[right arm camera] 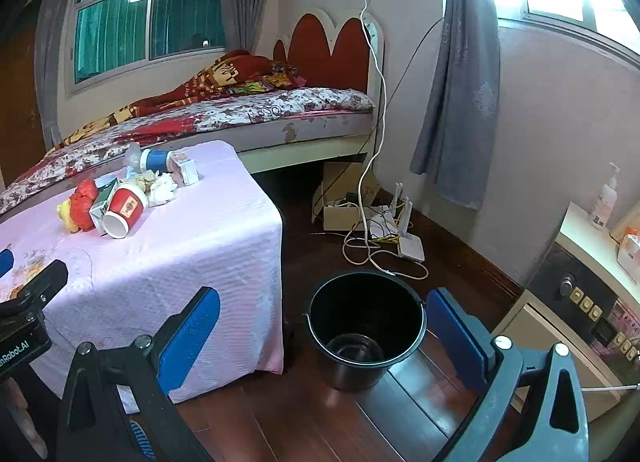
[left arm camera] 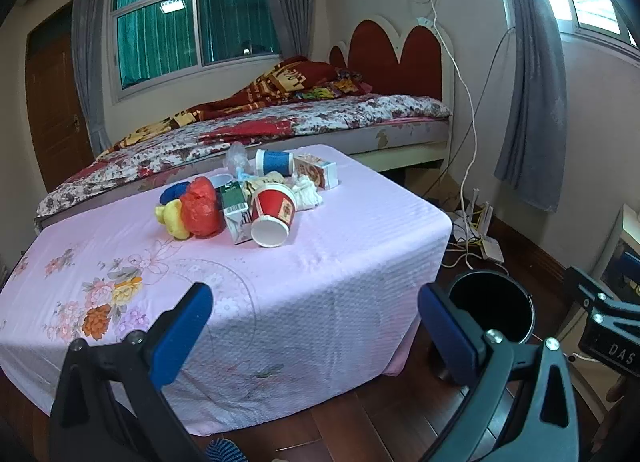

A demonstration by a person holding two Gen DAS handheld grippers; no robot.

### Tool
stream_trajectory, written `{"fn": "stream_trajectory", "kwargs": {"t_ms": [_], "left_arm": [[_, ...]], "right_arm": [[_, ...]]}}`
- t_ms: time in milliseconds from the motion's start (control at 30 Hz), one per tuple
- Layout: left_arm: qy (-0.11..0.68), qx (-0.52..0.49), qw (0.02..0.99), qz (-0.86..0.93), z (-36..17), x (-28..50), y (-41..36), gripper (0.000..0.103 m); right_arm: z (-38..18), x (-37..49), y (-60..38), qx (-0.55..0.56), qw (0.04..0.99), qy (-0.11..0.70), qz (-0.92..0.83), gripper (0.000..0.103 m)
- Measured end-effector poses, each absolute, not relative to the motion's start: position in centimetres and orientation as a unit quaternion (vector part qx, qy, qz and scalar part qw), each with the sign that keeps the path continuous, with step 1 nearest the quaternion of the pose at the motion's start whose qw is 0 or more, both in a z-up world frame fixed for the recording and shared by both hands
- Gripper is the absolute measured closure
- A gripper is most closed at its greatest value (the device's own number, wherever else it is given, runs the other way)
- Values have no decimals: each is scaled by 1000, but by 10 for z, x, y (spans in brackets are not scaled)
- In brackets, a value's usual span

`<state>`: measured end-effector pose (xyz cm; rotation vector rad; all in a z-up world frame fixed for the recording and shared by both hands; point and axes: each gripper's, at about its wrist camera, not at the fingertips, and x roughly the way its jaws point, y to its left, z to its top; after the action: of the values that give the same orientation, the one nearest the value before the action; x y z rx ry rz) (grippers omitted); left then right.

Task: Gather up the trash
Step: 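Approach the trash-covered table with both tools open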

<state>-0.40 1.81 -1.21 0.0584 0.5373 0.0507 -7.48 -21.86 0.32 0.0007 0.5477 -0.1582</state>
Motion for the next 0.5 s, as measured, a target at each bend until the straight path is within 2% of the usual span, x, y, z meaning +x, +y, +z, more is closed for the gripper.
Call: {"fn": "stream_trajectory", "kwargs": {"t_ms": [500], "left_arm": [[267, 26, 963, 31, -12, -3, 23, 1]], "right_arm": [[-1, -73, -211, -4, 959, 274, -74, 0]]}}
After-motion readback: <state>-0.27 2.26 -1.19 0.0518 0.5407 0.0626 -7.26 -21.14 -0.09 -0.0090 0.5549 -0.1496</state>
